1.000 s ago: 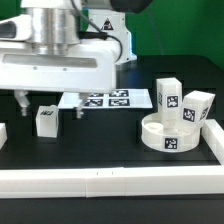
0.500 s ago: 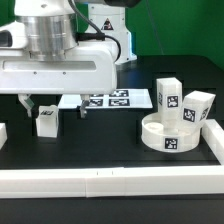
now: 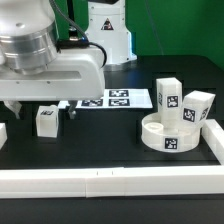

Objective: Assemble stool

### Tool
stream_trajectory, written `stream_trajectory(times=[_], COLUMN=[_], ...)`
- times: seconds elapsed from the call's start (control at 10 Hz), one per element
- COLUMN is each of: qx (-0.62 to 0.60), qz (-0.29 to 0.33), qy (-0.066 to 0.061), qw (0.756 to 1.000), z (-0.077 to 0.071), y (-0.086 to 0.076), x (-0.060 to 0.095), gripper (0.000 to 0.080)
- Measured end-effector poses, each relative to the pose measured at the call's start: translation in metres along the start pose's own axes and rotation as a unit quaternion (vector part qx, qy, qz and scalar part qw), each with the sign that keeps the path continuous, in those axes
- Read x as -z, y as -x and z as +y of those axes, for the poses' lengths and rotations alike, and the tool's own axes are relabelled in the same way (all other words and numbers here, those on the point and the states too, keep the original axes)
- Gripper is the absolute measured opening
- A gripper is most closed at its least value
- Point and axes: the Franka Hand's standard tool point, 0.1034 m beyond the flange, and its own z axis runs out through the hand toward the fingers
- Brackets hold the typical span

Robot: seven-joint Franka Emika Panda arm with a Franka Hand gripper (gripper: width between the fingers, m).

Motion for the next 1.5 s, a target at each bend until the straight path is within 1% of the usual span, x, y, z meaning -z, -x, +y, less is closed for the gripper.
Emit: stream_trajectory(times=[0.1, 0.2, 0.3, 0.5, 0.6, 0.7, 0.8, 0.9, 1.1, 1.2, 1.3, 1.4, 1.5], qx=[0.000, -0.001, -0.005, -0.012, -0.017, -0.023, -0.025, -0.024, -0.024, -0.026, -0.030, -0.032, -0.033], qz=[-0.031, -0.053, -0.087, -0.152, -0.172, -0.216, -0.249, -0.255, -0.249, -0.251, -0.254, -0.255, -0.255], qy=[-0.006, -0.008, 0.001, 0.005, 0.006, 0.002, -0.002, 0.000, 0.003, 0.002, 0.002, 0.001, 0.001], qw=[1.000, 0.999, 0.996, 0.988, 0.985, 0.976, 0.968, 0.967, 0.968, 0.968, 0.967, 0.966, 0.966], z=[-0.001, -0.001, 0.005, 0.011, 0.012, 0.011, 0.012, 0.012, 0.014, 0.014, 0.015, 0.017, 0.017], y=[0.000, 0.001, 0.002, 0.005, 0.005, 0.014, 0.015, 0.012, 0.010, 0.012, 0.013, 0.015, 0.015], x=[-0.001, -0.004, -0.010, -0.020, -0.025, -0.029, -0.032, -0.035, -0.039, -0.042, -0.044, -0.046, -0.046], gripper=[0.0648, 0.0648, 0.0648, 0.0648, 0.0648, 0.0648, 0.0648, 0.0648, 0.0648, 0.0521, 0.0521, 0.0384, 0.0324])
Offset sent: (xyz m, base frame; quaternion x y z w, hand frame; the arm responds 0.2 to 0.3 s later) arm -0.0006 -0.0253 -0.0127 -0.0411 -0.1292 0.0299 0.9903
